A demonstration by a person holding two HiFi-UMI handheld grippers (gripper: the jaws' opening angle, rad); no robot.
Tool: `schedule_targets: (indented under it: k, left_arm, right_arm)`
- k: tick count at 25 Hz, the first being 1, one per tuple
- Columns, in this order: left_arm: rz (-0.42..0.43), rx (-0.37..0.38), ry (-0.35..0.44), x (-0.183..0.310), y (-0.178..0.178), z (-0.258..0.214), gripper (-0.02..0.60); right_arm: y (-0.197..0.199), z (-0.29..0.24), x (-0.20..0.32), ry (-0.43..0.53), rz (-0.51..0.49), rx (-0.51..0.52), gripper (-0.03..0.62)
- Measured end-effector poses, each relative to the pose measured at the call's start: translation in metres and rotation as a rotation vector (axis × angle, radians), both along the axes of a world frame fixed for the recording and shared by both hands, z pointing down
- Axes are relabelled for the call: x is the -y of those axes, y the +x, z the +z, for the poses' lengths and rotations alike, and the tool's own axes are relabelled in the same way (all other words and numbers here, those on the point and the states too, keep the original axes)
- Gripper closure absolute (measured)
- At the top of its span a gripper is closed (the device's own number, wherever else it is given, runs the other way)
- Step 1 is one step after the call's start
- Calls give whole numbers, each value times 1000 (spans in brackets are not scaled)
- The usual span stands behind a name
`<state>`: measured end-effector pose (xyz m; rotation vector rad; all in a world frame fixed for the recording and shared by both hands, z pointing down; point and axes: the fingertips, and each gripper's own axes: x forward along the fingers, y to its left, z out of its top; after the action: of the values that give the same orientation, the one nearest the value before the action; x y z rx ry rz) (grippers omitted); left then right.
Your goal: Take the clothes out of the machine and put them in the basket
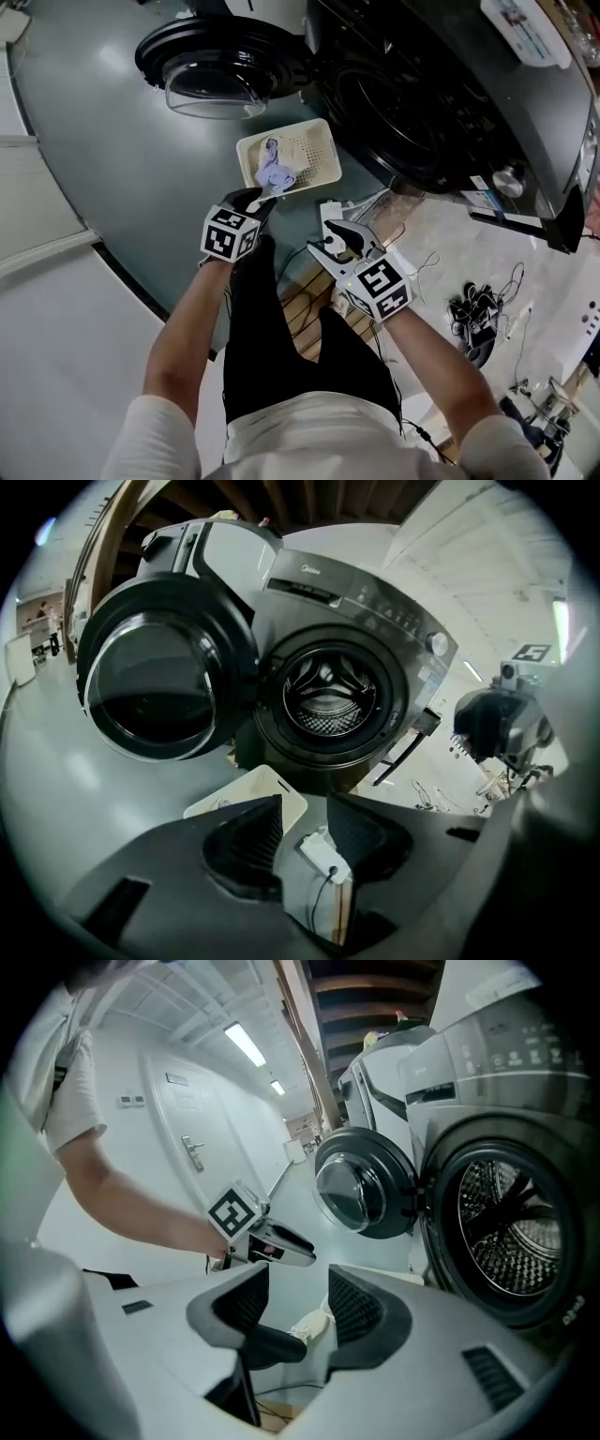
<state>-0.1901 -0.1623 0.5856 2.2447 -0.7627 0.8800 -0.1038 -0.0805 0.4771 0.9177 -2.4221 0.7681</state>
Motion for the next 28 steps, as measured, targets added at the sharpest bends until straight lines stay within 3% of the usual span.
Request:
schedule_targets:
  k: [12,16,28]
  left_arm:
    - [0,-110,134,-89,45,-171,544]
    - [22,-145,148,-127,53,-221,578]
    - [54,-165,187,-229,93,-298,583]
  right_arm:
    - [47,-100,-63,73,8,10,429]
    - [55,-134,-89,74,28,42,477]
    - [93,-201,-159,172,-16,68,546]
